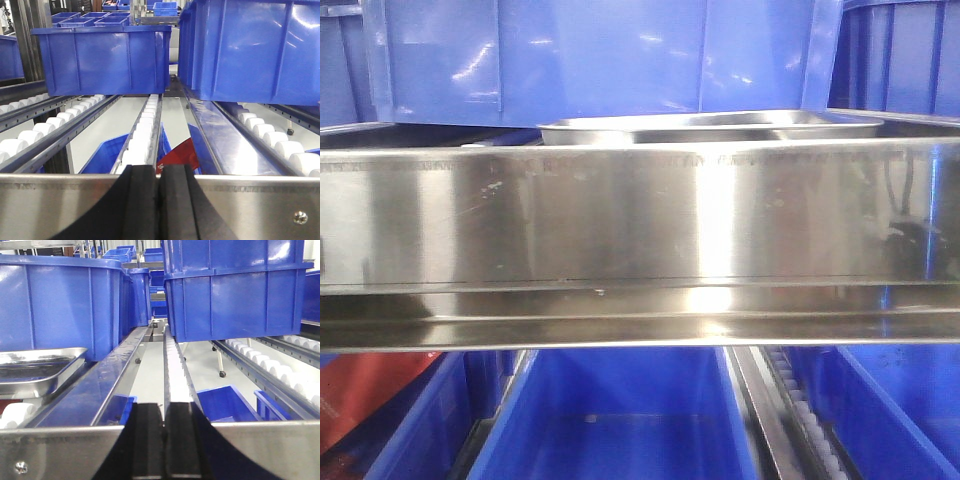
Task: Stack silver trays without gaps
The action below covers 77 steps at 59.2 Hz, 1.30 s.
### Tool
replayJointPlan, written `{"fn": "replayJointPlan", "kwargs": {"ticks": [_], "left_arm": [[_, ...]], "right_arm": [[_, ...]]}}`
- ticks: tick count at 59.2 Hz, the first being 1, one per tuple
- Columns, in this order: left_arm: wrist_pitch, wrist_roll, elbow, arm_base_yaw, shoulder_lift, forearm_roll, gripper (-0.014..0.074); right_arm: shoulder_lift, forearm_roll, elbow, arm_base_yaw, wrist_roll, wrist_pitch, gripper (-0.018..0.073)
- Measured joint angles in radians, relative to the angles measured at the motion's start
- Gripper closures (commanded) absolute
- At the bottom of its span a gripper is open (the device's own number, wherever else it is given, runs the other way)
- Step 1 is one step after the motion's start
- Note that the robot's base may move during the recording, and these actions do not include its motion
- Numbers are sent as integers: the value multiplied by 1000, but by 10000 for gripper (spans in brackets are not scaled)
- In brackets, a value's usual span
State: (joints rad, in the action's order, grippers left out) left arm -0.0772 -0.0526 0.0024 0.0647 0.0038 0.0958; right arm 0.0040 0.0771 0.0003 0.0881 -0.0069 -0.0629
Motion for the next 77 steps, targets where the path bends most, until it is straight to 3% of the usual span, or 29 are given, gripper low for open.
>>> {"fn": "replayJointPlan", "kwargs": {"ticks": [61, 68, 77], "left_arm": [[0, 0, 0, 0, 0, 0, 602], [77, 0, 1, 0, 0, -26, 602], [271, -2, -24, 0, -2, -106, 602]], "right_arm": [[0, 0, 0, 0, 0, 0, 641], [0, 0, 0, 0, 0, 0, 641], [0, 38, 0, 0, 0, 42, 641]]}}
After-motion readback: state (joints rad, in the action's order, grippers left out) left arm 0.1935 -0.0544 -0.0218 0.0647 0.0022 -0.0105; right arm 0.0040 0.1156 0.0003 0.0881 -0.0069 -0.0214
